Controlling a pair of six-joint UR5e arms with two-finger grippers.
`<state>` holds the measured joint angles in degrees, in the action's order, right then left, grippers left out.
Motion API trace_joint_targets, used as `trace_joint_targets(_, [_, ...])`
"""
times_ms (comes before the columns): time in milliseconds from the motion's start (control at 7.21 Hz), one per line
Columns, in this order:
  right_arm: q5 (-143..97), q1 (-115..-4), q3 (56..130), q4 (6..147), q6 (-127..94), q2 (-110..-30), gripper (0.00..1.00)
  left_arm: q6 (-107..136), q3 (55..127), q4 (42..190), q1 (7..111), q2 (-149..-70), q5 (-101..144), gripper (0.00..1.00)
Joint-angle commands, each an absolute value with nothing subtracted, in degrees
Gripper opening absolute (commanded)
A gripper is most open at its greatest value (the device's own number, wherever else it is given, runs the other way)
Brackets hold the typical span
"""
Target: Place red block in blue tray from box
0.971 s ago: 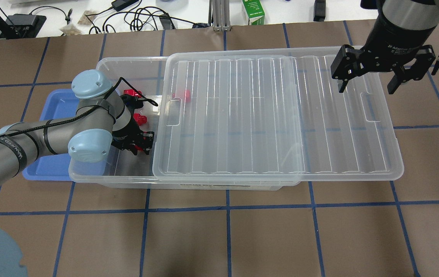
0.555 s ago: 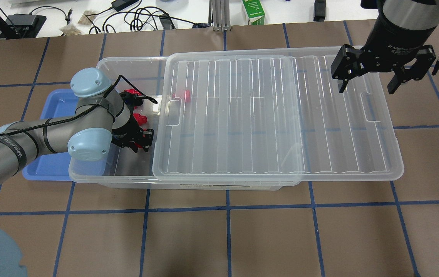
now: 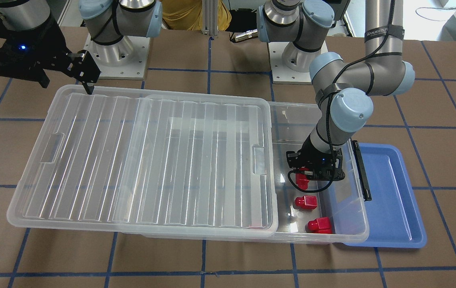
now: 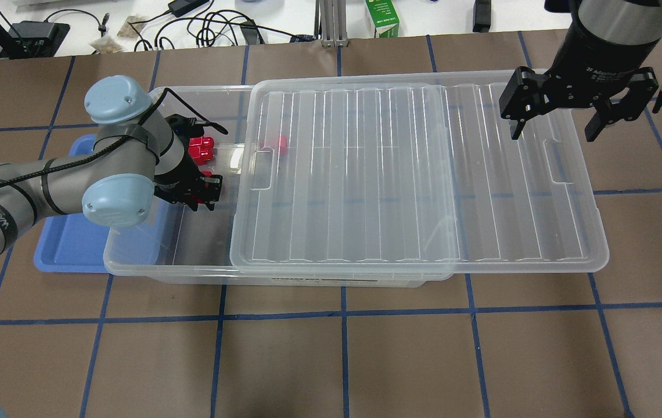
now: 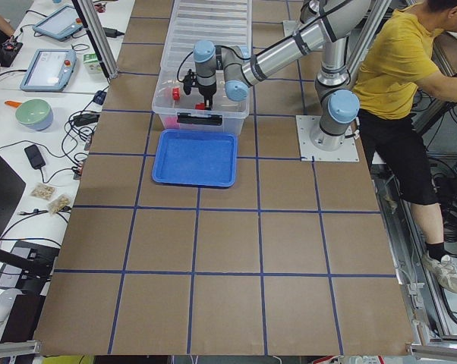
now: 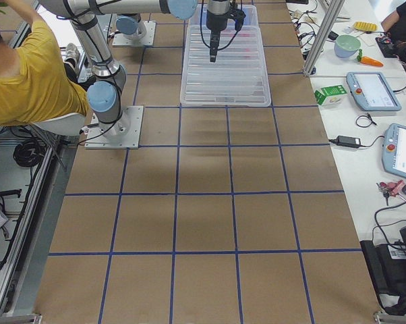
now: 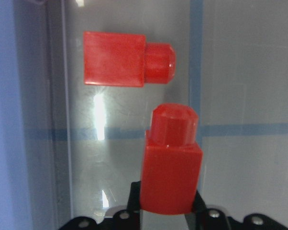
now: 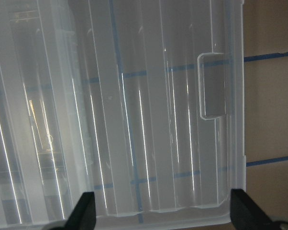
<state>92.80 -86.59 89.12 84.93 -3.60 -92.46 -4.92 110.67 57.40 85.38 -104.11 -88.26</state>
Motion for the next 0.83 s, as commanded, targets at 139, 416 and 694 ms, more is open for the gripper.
trace_joint_targets(139, [92.9,-86.57,89.12,84.9,-3.87,-92.46,1.0,-5.1,100.59,75.36,85.17,-97.05,-88.33,0.0])
trace_joint_targets(416, [92.9,-86.66,89.12,84.9,-3.96,-92.46,1.0,-7.89,94.42,80.23,81.68,-96.5,-89.72,0.0])
trace_joint_targets(694, [92.99,-86.66,89.12,84.9,-3.96,-92.46,1.0,-20.68,94.3,80.16,72.65,-96.76,-89.56,0.0])
